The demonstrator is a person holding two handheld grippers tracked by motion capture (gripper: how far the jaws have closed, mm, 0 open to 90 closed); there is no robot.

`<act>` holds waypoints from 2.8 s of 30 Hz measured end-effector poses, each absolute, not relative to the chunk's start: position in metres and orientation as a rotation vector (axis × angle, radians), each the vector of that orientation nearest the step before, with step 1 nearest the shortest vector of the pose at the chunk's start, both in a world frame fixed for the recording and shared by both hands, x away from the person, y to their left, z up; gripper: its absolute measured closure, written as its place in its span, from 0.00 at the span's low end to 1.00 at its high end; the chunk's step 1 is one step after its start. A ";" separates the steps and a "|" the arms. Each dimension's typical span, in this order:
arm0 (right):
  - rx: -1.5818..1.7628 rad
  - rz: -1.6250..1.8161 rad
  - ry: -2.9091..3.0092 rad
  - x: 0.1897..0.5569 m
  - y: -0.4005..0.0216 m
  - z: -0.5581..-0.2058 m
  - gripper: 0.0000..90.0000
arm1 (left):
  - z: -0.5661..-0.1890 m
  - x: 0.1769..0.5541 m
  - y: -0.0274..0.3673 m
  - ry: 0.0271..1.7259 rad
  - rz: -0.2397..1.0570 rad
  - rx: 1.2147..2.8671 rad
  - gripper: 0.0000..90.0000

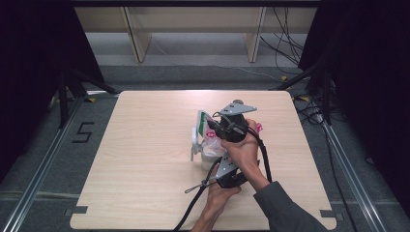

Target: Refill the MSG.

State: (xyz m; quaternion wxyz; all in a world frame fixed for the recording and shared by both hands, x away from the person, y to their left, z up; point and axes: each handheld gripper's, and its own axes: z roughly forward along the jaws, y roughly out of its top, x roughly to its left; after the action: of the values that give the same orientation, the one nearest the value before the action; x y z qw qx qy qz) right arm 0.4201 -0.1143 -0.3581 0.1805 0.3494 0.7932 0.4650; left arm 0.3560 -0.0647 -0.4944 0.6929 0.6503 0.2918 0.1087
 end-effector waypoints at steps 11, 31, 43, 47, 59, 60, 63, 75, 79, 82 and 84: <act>0.998 1.321 2.235 0.419 -0.114 -0.358 1.00 | -0.494 0.356 -0.064 0.649 0.249 1.463 0.84; 0.997 1.377 2.206 0.412 -0.129 -0.353 1.00 | -0.502 0.360 -0.058 0.631 0.328 1.612 0.84; 0.995 1.453 2.186 0.407 -0.142 -0.350 1.00 | -0.509 0.362 -0.052 0.634 0.320 1.662 0.82; 1.005 1.481 2.170 0.406 -0.150 -0.351 1.00 | -0.512 0.362 -0.050 0.639 0.322 1.685 0.81; 1.012 1.558 2.119 0.401 -0.167 -0.354 1.00 | -0.515 0.364 -0.051 0.668 0.294 1.681 0.74; 1.000 1.559 2.120 0.401 -0.169 -0.354 1.00 | -0.515 0.365 -0.050 0.664 0.283 1.684 0.72; 1.022 1.605 2.099 0.400 -0.172 -0.353 1.00 | -0.514 0.363 -0.047 0.690 0.274 1.683 0.65; 1.085 1.714 1.987 0.396 -0.196 -0.359 1.00 | -0.515 0.358 -0.036 0.720 0.260 1.714 0.43; 1.088 1.757 1.973 0.392 -0.199 -0.362 1.00 | -0.515 0.352 -0.027 0.722 0.281 1.736 0.40; 1.090 1.791 1.957 0.391 -0.199 -0.363 1.00 | -0.513 0.347 -0.024 0.731 0.291 1.735 0.38; 1.076 1.797 1.954 0.389 -0.198 -0.363 1.00 | -0.514 0.346 -0.023 0.735 0.270 1.723 0.37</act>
State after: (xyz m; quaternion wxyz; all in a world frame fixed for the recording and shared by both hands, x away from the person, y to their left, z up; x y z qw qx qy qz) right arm 0.3893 -0.1983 -0.3633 0.1382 0.3722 0.6755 0.6213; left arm 0.3457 -0.0233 -0.5143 0.5848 0.7385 0.3150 0.1157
